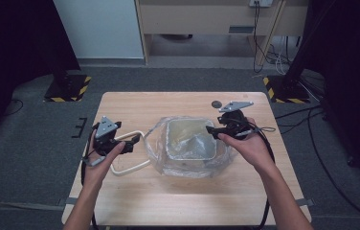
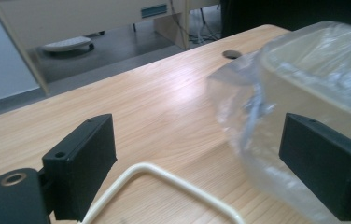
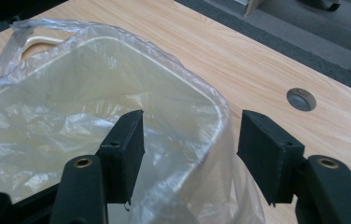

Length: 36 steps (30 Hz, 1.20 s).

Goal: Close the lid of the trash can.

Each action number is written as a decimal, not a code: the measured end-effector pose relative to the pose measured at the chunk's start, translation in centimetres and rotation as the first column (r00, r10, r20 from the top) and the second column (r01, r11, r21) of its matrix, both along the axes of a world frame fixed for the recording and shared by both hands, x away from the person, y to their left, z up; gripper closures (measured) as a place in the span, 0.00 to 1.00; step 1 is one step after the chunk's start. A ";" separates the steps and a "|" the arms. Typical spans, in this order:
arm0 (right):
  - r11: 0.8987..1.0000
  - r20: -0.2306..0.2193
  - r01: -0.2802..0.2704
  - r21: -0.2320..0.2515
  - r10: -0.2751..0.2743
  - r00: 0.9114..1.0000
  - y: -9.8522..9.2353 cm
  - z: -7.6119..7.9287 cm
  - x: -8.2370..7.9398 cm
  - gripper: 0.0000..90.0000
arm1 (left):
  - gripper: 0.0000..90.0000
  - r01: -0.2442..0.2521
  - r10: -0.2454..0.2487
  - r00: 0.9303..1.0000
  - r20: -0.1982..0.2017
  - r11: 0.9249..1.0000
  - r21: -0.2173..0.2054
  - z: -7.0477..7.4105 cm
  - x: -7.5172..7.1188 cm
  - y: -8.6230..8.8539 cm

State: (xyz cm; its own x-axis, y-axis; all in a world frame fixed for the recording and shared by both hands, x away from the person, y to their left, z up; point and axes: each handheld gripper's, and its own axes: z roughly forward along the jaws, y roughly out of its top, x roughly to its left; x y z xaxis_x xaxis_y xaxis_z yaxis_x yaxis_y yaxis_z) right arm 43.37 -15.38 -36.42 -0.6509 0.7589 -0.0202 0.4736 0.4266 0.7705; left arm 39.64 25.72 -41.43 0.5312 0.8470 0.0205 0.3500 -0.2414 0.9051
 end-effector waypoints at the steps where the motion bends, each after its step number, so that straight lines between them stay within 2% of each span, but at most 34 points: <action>1: 1.000 -0.001 0.002 0.003 -0.002 1.000 -0.3 0.0 -0.1 0.45 | 0.12 -0.010 0.010 1.000 -0.012 1.000 -0.003 -0.2 0.0 0.5; 2: 1.000 0.002 0.007 0.012 -0.007 1.000 -0.4 0.1 -0.1 0.46 | 0.13 -0.021 0.021 1.000 -0.019 1.000 -0.007 -0.4 0.1 1.0; 6: 1.000 0.009 0.007 0.013 -0.007 1.000 -1.0 0.3 -0.5 0.46 | 0.15 -0.056 0.057 0.997 -0.044 0.998 0.020 -1.4 0.4 2.7; 11: 1.000 0.013 0.009 0.011 -0.009 1.000 -1.8 0.2 -1.0 0.45 | 0.20 -0.082 0.088 0.990 -0.110 0.995 0.061 -3.2 1.4 4.6; 14: 1.000 0.016 0.013 0.013 -0.014 1.000 -2.2 -0.1 -1.1 0.45 | 0.23 -0.082 0.096 0.984 -0.150 0.992 0.093 -4.5 2.2 5.5; 16: 1.000 0.017 0.014 0.014 -0.015 1.000 -2.4 -0.2 -1.1 0.45 | 0.24 -0.088 0.111 0.979 -0.174 0.987 0.132 -5.4 2.9 6.0; 22: 0.999 0.028 0.021 0.043 -0.022 0.999 -3.4 -0.6 -1.2 0.43 | 0.26 -0.120 0.155 0.961 -0.230 0.980 0.159 -7.9 4.5 7.4; 24: 0.998 0.036 0.037 0.058 -0.039 0.999 -4.0 -0.7 -1.0 0.42 | 0.27 -0.119 0.156 0.958 -0.241 0.979 0.163 -8.5 4.8 7.5; 26: 0.995 0.033 0.068 0.078 -0.071 0.997 -4.8 -0.8 -0.9 0.40 | 0.27 -0.122 0.165 0.951 -0.260 0.978 0.171 -9.4 5.2 7.8; 30: 0.991 0.039 0.105 0.088 -0.109 0.993 -6.3 -0.9 -0.6 0.39 | 0.28 -0.140 0.185 0.938 -0.292 0.976 0.167 -10.6 5.6 8.4; 35: 0.984 0.024 0.159 0.079 -0.161 0.987 -8.4 -1.9 -0.3 0.37 | 0.32 -0.135 0.188 0.932 -0.309 0.973 0.184 -11.3 5.8 8.7; 36: 0.982 0.021 0.169 0.082 -0.171 0.985 -8.8 -2.1 -0.2 0.37 | 0.33 -0.134 0.183 0.935 -0.304 0.975 0.174 -11.4 5.8 8.8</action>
